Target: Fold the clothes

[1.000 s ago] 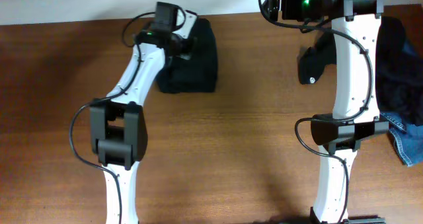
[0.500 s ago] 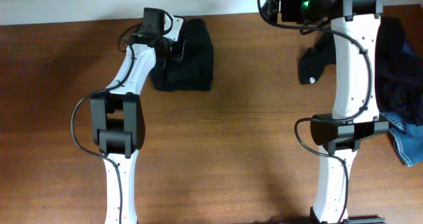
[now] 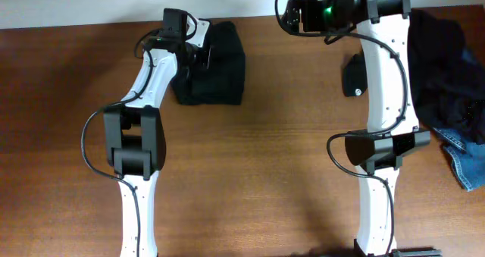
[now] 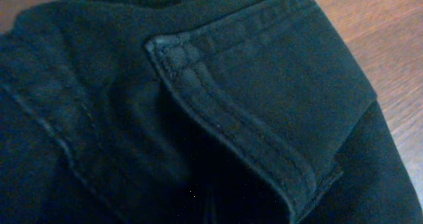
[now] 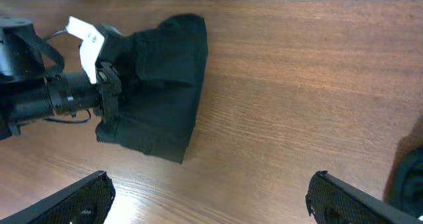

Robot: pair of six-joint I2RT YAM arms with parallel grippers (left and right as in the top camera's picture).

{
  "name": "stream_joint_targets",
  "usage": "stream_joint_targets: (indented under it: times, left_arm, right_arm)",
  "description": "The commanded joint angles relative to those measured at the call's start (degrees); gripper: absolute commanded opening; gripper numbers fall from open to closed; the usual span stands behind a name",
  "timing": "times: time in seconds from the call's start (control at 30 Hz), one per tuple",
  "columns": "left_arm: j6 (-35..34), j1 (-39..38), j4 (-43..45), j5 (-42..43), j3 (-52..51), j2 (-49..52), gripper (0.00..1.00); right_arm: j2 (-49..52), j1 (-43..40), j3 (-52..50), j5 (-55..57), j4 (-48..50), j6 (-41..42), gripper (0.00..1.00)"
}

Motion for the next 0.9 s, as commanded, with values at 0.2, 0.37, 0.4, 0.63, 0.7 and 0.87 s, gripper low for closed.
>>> stream_joint_targets:
  times: [0.2, 0.37, 0.4, 0.63, 0.7, 0.87]
  left_arm:
    - [-2.5, 1.9, -6.9, -6.7, -4.8, -9.1, 0.01]
    - [-2.5, 3.4, -7.7, -6.7, -4.8, -14.9, 0.05]
    - [-2.5, 3.7, -7.8, -6.7, -4.8, -15.9, 0.06]
    - [-2.5, 6.4, -7.8, -6.7, -4.8, -20.1, 0.16]
    - [-2.7, 7.4, -8.0, -6.7, -4.8, -20.6, 0.19]
    - [-6.3, 10.8, -8.9, -6.7, -4.8, -21.4, 0.2]
  right_arm:
    - [0.1, 3.0, 0.0, 0.5, 2.3, -0.6, 0.99]
    - [0.1, 4.5, 0.0, 0.5, 4.2, -0.5, 0.99]
    - [0.1, 4.9, -0.2, 0.5, 4.5, -0.5, 0.99]
    - [2.4, 7.3, -1.4, 0.1, 5.0, -0.3, 0.99]
    - [3.8, 8.4, -1.4, -0.7, 4.7, -0.3, 0.99]
    - [8.0, 12.8, -1.5, -0.4, 5.5, -0.4, 0.13]
